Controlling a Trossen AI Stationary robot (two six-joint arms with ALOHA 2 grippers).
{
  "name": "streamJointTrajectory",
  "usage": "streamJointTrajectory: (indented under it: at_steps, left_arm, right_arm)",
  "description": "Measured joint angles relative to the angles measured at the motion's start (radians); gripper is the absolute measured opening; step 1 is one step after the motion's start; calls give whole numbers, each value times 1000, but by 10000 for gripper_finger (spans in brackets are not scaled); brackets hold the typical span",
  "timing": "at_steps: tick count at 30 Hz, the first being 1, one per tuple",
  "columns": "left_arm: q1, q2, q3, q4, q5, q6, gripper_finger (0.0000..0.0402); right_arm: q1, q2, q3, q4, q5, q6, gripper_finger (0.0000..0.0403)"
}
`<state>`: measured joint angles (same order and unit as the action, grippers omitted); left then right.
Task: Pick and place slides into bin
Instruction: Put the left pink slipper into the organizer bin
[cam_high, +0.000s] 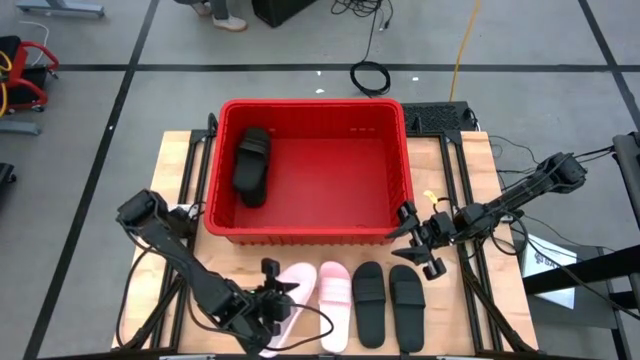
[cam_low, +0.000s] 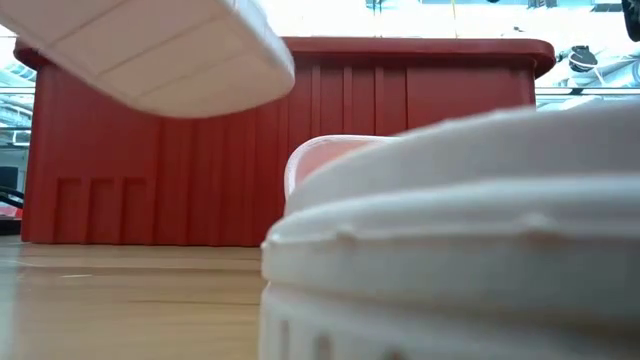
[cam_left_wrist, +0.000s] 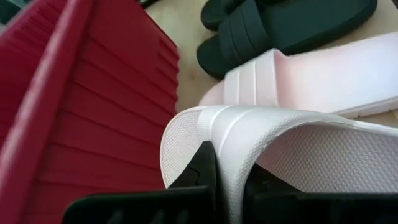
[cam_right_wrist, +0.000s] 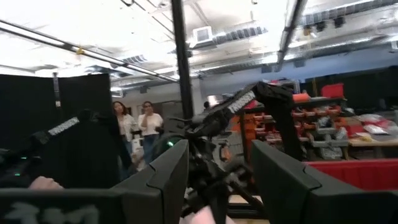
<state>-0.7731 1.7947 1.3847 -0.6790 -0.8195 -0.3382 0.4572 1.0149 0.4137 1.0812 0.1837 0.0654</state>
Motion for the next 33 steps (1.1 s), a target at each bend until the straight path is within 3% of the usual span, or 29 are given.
streamJointTrajectory:
  at_steps: [8, 16, 21, 26, 33]
  left_arm:
    - [0, -86, 0, 0, -52, 76, 3]
    - [0, -171, 0, -10, -101, 141, 10]
    - [19, -226, 0, -14, -108, 241, 4]
    - [69, -293, 0, -17, -176, 330, 9]
    - [218, -402, 0, -40, -177, 435, 9]
  right_arm:
    - [-7, 0, 0, -9, 64, -55, 164]
    - [-33, -43, 0, -13, 293, -198, 164]
    - [-88, -93, 0, -66, 292, -256, 164]
    - [-157, -132, 0, -107, 292, -281, 164]
    - [-268, -173, 0, -233, 292, -268, 164]
